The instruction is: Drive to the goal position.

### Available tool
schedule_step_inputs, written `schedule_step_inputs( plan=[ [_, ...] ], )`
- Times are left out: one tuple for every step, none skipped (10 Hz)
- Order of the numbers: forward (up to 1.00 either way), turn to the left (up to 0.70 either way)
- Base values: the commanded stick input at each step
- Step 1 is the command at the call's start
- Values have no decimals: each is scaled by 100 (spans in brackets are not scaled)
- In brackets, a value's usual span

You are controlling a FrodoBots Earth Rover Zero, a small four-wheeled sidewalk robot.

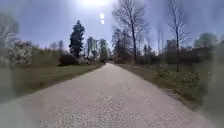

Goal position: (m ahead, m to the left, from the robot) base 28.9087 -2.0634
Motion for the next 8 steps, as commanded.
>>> schedule_step_inputs(
  plan=[
    [70, 0],
    [70, 0],
    [70, 0],
    [70, 0],
    [70, 0],
    [70, 0],
    [70, 0],
    [70, 0]
  ],
)
